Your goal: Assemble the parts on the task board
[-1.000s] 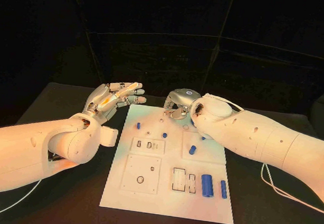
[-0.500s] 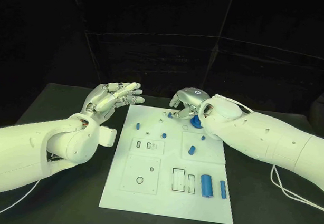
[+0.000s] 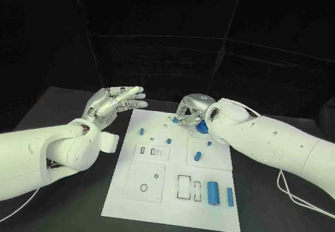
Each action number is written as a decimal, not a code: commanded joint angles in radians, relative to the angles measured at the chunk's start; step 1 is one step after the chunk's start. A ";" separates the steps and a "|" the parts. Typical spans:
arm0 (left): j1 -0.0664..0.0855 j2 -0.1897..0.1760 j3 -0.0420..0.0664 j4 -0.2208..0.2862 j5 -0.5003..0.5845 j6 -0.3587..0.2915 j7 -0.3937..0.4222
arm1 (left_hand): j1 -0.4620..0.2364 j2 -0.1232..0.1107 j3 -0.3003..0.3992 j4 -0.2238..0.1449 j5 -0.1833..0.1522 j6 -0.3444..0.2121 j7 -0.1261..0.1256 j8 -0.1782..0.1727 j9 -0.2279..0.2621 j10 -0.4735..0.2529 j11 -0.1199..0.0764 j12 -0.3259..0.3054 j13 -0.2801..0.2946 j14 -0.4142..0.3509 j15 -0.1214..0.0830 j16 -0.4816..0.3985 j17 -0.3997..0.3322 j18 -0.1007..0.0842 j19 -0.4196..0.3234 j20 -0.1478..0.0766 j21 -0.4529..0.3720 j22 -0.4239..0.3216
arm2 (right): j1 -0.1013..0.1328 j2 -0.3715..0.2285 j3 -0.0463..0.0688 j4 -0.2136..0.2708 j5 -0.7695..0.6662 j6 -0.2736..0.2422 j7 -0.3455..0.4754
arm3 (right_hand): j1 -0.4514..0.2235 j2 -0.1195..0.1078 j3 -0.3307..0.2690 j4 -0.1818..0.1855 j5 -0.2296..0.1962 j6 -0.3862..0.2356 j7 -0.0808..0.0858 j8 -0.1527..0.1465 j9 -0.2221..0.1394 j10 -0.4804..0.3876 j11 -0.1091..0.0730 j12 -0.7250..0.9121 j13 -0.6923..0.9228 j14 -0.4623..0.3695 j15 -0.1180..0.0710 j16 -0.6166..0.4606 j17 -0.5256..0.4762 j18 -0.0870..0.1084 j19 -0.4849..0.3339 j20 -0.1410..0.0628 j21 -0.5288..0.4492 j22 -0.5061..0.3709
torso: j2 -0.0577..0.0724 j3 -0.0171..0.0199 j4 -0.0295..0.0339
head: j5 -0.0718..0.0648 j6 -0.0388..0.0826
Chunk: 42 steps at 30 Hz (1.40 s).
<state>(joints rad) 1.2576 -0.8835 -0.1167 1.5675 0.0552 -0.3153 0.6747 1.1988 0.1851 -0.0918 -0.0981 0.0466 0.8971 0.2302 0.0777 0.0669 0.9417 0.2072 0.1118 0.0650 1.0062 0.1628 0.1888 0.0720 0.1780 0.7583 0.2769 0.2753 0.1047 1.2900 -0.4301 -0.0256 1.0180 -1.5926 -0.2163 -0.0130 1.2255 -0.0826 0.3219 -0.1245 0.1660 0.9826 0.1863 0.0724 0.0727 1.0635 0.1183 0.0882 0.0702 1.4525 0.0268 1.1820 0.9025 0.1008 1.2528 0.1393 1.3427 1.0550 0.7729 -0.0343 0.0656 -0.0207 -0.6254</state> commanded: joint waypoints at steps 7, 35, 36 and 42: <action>0.002 0.004 0.001 -0.002 0.000 0.017 0.035 | 0.000 -0.006 0.001 -0.009 0.003 0.005 0.034 -0.004 -0.001 -0.007 0.002 -0.006 -0.001 0.007 0.000 -0.007 -0.001 0.006 0.005 0.000 -0.004 -0.002 | 0.003 0.029 0.000 -0.015 0.007 0.073 -0.028 | 0.002 0.006 -0.024 0.021 -0.004 0.024 -0.006 0.002 0.001 0.051 -0.008 0.022 0.009 0.018 -0.004 0.033 0.041 -0.004 0.031 -0.007 0.022 0.036 | 0.001 -0.0012 -0.0009 | 0.001 0.000; 0.002 0.004 0.001 -0.004 0.000 0.020 0.027 | 0.004 -0.006 0.003 -0.013 0.002 0.004 0.034 -0.005 -0.001 -0.008 0.002 -0.007 -0.001 0.007 0.000 -0.008 -0.002 0.006 0.007 -0.001 -0.005 -0.003 | 0.002 0.068 0.000 -0.039 -0.050 0.071 -0.107 | 0.096 0.059 0.082 0.000 -0.067 0.078 -0.028 0.006 0.003 0.112 -0.032 0.040 0.023 0.027 -0.024 0.081 0.099 -0.017 0.069 -0.027 0.057 0.102 | 0.000 -0.0002 -0.0015 | 0.006 0.002; 0.002 0.004 0.001 -0.004 0.000 0.020 0.027 | 0.004 -0.006 0.003 -0.013 0.002 0.004 0.034 -0.005 -0.001 -0.008 0.002 -0.007 -0.001 0.007 0.000 -0.008 -0.002 0.006 0.007 -0.001 -0.005 -0.003 | 0.002 0.068 0.000 -0.039 -0.051 0.069 -0.106 | 0.095 0.060 0.085 0.000 -0.067 0.082 -0.029 0.008 0.003 0.116 -0.034 0.041 0.024 0.027 -0.024 0.082 0.099 -0.017 0.069 -0.027 0.058 0.103 | 0.000 -0.0004 -0.0016 | 0.006 0.002; 0.002 0.004 0.001 -0.004 0.000 0.021 0.025 | 0.004 -0.006 0.003 -0.014 0.002 0.004 0.034 -0.006 -0.001 -0.009 0.002 -0.007 -0.001 0.007 0.000 -0.008 -0.002 0.006 0.007 -0.001 -0.005 -0.003 | 0.002 0.058 0.000 -0.030 -0.047 0.001 -0.080 | 0.069 0.054 0.091 0.016 -0.065 0.118 -0.043 0.020 0.009 0.150 -0.047 0.052 0.031 0.028 -0.034 0.088 0.105 -0.020 0.080 -0.035 0.067 0.122 | 0.000 -0.0001 -0.0015 | 0.008 0.002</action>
<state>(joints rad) 1.2576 -0.8800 -0.1167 1.5628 0.0555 -0.3081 0.6747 1.1988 0.1852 -0.0892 -0.1063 0.0466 0.8971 0.2302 0.0778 0.0668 0.9380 0.2109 0.1118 0.0650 1.0062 0.1628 0.1851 0.0713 0.1780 0.7583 0.2769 0.2753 0.1038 1.2922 -0.3703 -0.0256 0.9849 -1.6269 -0.1661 -0.1055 1.3091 -0.0277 0.4124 -0.1143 0.0985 1.0856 0.1531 0.0880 0.0734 1.2086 0.0731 0.1342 0.0998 1.4650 -0.0004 1.2663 1.0068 0.1008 1.3263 0.1055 1.4069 1.1749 0.7735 -0.0345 0.0637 -0.0138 -0.6231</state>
